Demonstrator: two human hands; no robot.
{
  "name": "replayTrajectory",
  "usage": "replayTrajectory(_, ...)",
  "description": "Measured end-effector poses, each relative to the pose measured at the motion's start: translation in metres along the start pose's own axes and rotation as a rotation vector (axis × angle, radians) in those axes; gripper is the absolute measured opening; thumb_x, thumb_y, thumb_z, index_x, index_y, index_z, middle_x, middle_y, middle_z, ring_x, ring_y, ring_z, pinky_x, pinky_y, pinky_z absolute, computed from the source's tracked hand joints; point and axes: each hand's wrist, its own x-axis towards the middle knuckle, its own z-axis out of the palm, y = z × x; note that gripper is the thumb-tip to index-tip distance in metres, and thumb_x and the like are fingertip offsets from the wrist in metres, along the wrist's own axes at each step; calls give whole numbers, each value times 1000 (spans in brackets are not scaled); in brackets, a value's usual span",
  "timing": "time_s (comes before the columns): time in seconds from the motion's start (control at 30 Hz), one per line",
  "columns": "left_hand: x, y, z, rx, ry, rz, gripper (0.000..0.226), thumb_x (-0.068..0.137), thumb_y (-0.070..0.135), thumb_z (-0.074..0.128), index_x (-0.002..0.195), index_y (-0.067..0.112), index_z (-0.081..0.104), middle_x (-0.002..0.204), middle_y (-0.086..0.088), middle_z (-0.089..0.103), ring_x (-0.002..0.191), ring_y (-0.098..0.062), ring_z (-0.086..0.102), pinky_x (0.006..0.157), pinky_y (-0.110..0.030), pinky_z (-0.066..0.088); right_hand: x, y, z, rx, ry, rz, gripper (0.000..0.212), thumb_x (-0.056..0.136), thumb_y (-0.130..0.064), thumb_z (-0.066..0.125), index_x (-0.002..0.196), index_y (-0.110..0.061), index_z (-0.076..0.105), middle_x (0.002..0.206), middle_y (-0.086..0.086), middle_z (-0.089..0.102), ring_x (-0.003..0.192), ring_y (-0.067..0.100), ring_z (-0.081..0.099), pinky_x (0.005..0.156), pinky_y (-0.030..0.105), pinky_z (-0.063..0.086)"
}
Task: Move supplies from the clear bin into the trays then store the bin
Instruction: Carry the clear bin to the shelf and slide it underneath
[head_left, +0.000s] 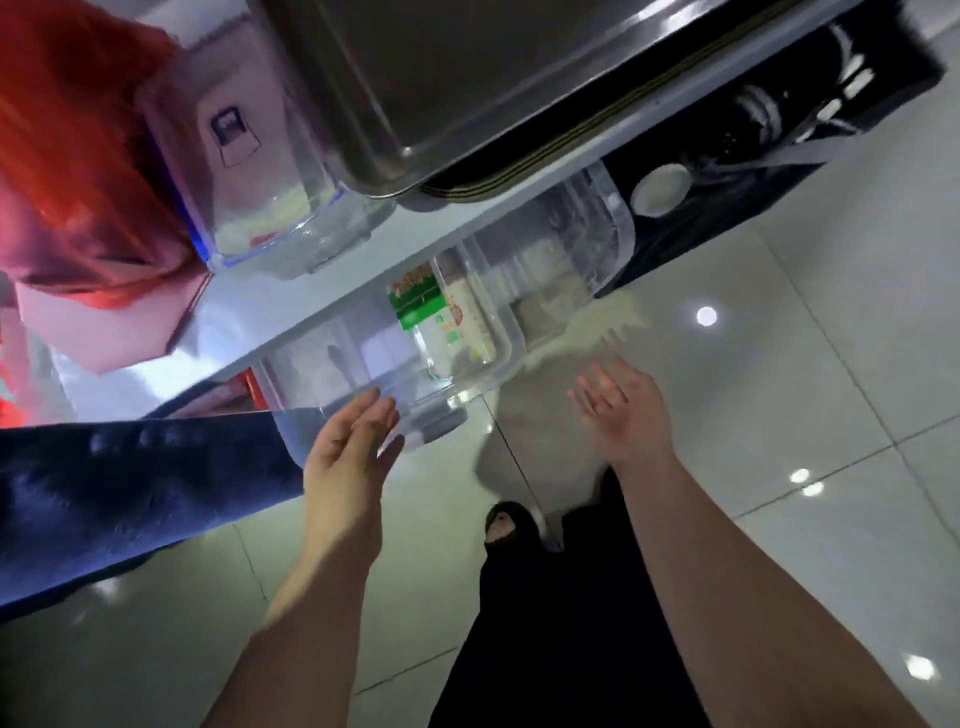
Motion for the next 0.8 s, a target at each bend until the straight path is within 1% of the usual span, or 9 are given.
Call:
replayTrajectory(0.1, 13, 25, 75, 41, -361, -163, 37, 92, 31, 54, 128, 21, 59, 127, -3, 64, 116, -19, 61, 97, -41, 48, 19, -21, -7, 154, -24, 107, 26, 92, -23, 51, 113, -9, 56, 124, 15, 56, 108, 32, 57, 75, 47, 53)
replayTrajectory(0.2, 30, 35, 141, 10, -500, -242, 35, 93, 33, 50, 124, 19, 59, 128, -11, 61, 118, -30, 58, 99, -50, 47, 49, -34, -12, 296, -75, 249, 32, 91, -28, 54, 116, -7, 52, 126, 19, 52, 109, 38, 54, 74, 54, 50)
replayTrajectory(0.3, 53, 40, 189, 58, -527, -275, 36, 81, 31, 62, 115, 19, 59, 126, -17, 57, 117, -37, 55, 103, -55, 42, 90, -35, -11, 368, -114, 342, 46, 87, -30, 61, 124, -8, 46, 126, 21, 47, 114, 43, 49, 77, 60, 48)
replayTrajectory(0.43, 86, 41, 232, 182, -488, -278, 23, 80, 29, 59, 102, 22, 58, 126, -17, 52, 118, -39, 51, 103, -57, 40, 157, -26, -4, 445, -152, 404, 63, 82, -33, 67, 133, -13, 36, 127, 23, 41, 107, 52, 49, 74, 64, 50)
replayTrajectory(0.5, 97, 40, 247, 253, -484, -262, 23, 76, 31, 60, 97, 22, 57, 124, -16, 49, 125, -41, 46, 105, -59, 37, 187, -16, 5, 461, -174, 441, 67, 80, -31, 70, 133, -11, 37, 132, 24, 40, 110, 53, 49, 74, 65, 51)
replayTrajectory(0.57, 103, 40, 259, 312, -517, -246, 21, 76, 32, 63, 94, 22, 59, 121, -15, 51, 130, -41, 44, 103, -61, 38, 213, -5, 15, 462, -207, 440, 53, 80, -24, 70, 124, -6, 46, 129, 24, 45, 107, 51, 55, 70, 63, 52)
replayTrajectory(0.67, 108, 35, 274, 497, -557, -211, 21, 75, 34, 71, 87, 17, 66, 117, -15, 58, 122, -39, 53, 94, -60, 46, 245, 9, 30, 505, -225, 456, 33, 86, -14, 63, 116, -1, 59, 124, 23, 58, 99, 43, 64, 72, 56, 53)
replayTrajectory(0.73, 110, 32, 283, 624, -584, -222, 33, 75, 30, 74, 103, 13, 65, 129, -18, 57, 124, -37, 53, 94, -57, 48, 259, 15, 40, 461, -269, 455, 38, 88, -14, 57, 125, -3, 55, 122, 18, 59, 102, 37, 62, 77, 50, 53)
replayTrajectory(0.8, 113, 27, 292, 698, -598, -222, 40, 79, 28, 66, 114, 11, 63, 132, -17, 58, 121, -35, 55, 95, -56, 48, 271, 20, 47, 394, -333, 461, 30, 91, -15, 50, 119, -6, 55, 107, 15, 63, 91, 31, 63, 81, 41, 52)
